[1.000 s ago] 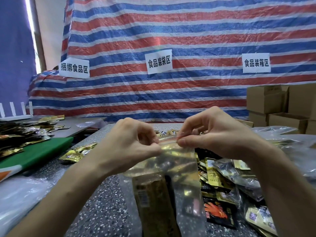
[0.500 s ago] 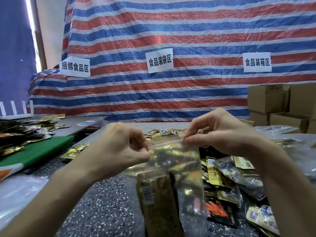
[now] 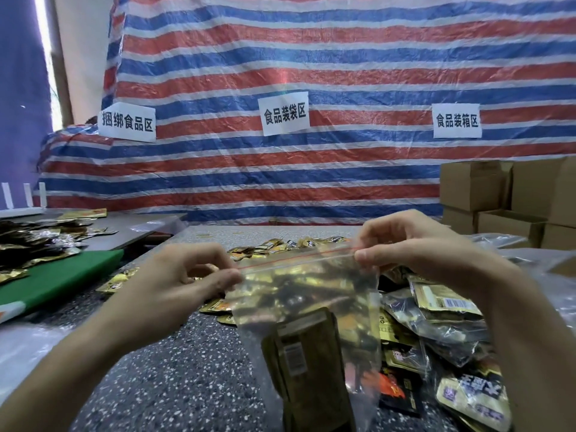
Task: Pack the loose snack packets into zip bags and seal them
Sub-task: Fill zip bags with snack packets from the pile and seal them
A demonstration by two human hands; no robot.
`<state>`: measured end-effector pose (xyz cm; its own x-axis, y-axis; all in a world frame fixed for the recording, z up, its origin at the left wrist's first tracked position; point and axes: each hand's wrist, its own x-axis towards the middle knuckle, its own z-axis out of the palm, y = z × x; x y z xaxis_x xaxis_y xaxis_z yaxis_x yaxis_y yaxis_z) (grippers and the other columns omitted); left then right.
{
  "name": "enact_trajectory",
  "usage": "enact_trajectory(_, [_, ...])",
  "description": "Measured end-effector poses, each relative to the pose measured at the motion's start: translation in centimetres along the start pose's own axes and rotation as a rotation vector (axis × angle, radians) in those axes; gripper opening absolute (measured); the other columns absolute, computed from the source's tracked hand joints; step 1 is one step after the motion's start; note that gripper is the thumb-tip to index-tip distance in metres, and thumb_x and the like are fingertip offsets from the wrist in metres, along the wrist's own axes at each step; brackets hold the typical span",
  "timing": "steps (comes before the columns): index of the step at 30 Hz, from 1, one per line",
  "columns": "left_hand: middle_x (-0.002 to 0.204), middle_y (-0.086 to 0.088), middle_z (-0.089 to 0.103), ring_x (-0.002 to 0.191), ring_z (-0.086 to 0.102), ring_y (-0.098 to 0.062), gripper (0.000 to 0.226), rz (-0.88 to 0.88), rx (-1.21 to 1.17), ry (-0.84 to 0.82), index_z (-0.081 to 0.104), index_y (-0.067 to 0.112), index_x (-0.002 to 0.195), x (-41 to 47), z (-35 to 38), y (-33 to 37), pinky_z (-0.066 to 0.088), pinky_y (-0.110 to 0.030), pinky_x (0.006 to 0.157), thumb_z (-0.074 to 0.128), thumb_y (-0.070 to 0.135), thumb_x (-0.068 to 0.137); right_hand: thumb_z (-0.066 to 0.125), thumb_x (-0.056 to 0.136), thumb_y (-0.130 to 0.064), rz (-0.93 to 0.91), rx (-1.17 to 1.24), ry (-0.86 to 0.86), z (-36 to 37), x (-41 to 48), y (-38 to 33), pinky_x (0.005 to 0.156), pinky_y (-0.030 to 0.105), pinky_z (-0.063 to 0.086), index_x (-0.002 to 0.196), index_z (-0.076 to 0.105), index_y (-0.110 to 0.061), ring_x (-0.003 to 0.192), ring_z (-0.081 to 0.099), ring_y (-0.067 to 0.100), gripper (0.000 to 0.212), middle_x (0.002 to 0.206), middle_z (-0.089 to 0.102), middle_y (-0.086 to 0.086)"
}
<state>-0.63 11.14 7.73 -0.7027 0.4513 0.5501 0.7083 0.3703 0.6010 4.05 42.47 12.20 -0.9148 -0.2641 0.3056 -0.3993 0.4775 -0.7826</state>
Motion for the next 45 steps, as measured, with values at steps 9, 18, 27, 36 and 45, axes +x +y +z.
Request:
enact_trajectory(9, [0.085, -0.013, 0.075, 0.074, 0.073, -0.025, 0.02, 0.052, -0.318, 0.159, 0.067, 0.0, 0.086, 0.4, 3.3, -0.1, 0.059, -0.025, 0.067, 0.058, 0.018, 0.086, 0.072, 0.077, -0.02, -0.054, 0.247, 0.195, 1.0, -2.1, 3.0, 0.074, 0.027, 0.055, 0.083, 0.073, -0.001, 0.083, 0.068, 0.025, 0.02, 0.094, 0.073, 0.023])
enact_trajectory(18, [0.082, -0.023, 0.073, 0.063, 0.071, -0.044, 0.011, 0.027, -0.633, 0.177, 0.064, 0.022, 0.083, 0.7, 6.1, 1.4, 0.058, -0.055, 0.049, 0.055, 0.026, 0.089, 0.081, 0.071, -0.022, 0.0, 0.591, 0.463, 3.5, -3.4, 6.0, 0.076, 0.038, 0.063, 0.09, 0.079, -0.012, 0.095, 0.074, 0.034, 0.022, 0.106, 0.074, 0.022])
enact_trajectory(27, [0.08, -0.021, 0.073, 0.056, 0.069, -0.042, 0.012, 0.075, -0.766, 0.119, 0.063, 0.023, 0.086, 2.0, 8.2, 2.5, 0.053, -0.034, 0.043, 0.057, 0.032, 0.091, 0.081, 0.083, -0.009, 0.03, 0.31, -0.241, 8.2, -4.4, 8.7, 0.108, 0.045, 0.047, 0.134, 0.062, -0.017, 0.128, 0.059, 0.03, 0.055, 0.134, 0.065, 0.013])
enact_trajectory(36, [0.096, -0.003, 0.074, 0.078, 0.075, -0.026, 0.043, -0.284, -0.7, 0.441, 0.06, 0.011, 0.106, 2.7, 8.3, -0.6, 0.061, -0.036, 0.06, 0.057, 0.049, 0.086, 0.091, 0.058, -0.018, 0.206, 0.493, 0.162, 4.8, -4.7, 7.2, 0.088, 0.046, 0.058, 0.11, 0.073, -0.002, 0.098, 0.072, 0.038, 0.058, 0.113, 0.072, 0.024])
enact_trajectory(45, [0.089, -0.009, 0.07, 0.061, 0.067, -0.015, 0.017, -0.386, -0.452, 0.215, 0.065, 0.009, 0.091, -0.1, 10.6, -3.7, 0.058, -0.03, 0.056, 0.062, 0.025, 0.094, 0.073, 0.085, -0.016, 0.592, 0.183, 0.874, -7.8, 3.9, 7.6, 0.051, 0.034, 0.058, 0.097, 0.063, 0.0, 0.063, 0.063, 0.026, 0.023, 0.089, 0.067, 0.016])
